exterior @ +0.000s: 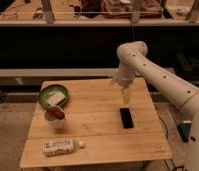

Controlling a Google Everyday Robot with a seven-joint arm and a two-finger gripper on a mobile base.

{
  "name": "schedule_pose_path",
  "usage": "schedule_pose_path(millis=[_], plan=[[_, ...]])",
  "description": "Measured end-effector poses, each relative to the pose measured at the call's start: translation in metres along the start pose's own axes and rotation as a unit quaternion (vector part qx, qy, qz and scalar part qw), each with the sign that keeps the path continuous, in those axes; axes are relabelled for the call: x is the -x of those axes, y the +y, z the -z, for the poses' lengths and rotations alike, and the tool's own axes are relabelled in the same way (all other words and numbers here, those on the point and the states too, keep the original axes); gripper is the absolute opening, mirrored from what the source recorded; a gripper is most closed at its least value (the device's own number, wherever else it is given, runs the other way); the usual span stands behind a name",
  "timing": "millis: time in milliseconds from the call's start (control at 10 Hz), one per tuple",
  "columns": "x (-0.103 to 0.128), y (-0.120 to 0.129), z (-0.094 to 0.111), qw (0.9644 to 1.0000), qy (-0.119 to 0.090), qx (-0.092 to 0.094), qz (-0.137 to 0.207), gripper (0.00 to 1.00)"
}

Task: Move the arm in a circular motion

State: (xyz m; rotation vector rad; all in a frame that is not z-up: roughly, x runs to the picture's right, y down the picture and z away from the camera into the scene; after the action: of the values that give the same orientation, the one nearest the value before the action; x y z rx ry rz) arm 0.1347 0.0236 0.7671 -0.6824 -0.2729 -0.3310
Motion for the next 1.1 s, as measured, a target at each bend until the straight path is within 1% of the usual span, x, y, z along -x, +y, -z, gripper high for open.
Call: schedule_pose_path(millis=[100,200,300,500,600,700,800,900,1000,1100], plan=[[-0.003,0.009,0.001,1.0,-0.002,0.002,-0.004,0.8],[-0.008,0.024,0.001,0.9999,-0.006,0.004,-0.012,0.8],[-0.007,0.037,0.001,0.9998,-0.009,0.004,-0.018,0.8],[0.003,0.054,0.001,0.9996,-0.013,0.004,-0.025,0.8],[0.009,0.069,0.001,0.9995,-0.014,0.005,-0.027,0.8],[0.02,0.092,0.001,0.9995,-0.016,0.004,-0.028,0.8],[0.027,0.104,0.0,0.9995,-0.016,0.004,-0.027,0.8],[0.045,0.12,-0.002,0.9998,-0.015,0.0,-0.015,0.8],[0.06,0.123,-0.003,0.9999,-0.012,-0.004,-0.002,0.8],[0.076,0.122,-0.004,0.9999,-0.007,-0.008,0.012,0.8]])
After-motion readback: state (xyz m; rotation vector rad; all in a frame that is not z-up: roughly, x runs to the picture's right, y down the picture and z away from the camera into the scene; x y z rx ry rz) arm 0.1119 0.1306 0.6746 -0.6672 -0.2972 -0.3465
